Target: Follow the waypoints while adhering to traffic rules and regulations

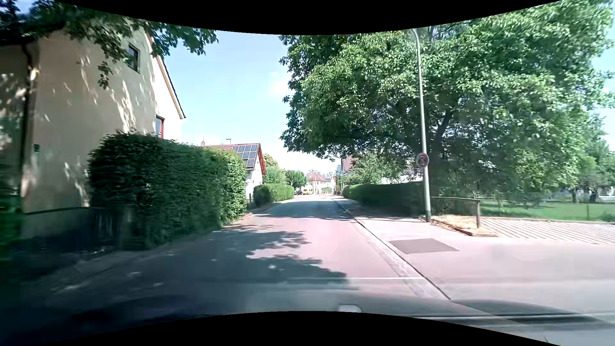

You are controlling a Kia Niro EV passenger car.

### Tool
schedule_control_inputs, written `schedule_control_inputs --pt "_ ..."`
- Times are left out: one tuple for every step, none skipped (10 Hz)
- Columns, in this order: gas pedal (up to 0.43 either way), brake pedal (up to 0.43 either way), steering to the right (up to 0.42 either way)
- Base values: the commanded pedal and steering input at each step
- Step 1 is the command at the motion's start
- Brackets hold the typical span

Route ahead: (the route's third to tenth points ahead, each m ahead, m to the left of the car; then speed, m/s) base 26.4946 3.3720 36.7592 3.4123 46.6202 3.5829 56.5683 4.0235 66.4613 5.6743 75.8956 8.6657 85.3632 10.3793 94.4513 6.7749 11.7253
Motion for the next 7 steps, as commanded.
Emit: schedule_control_inputs --pt "0.138 0.0 0.0" --pt "0.118 0.0 0.0" --pt "0.118 0.0 0.0" --pt "0.11 0.0 0.0" --pt "0.11 0.0 0.001" --pt "0.11 0.0 0.0" --pt "0.11 0.0 0.0"
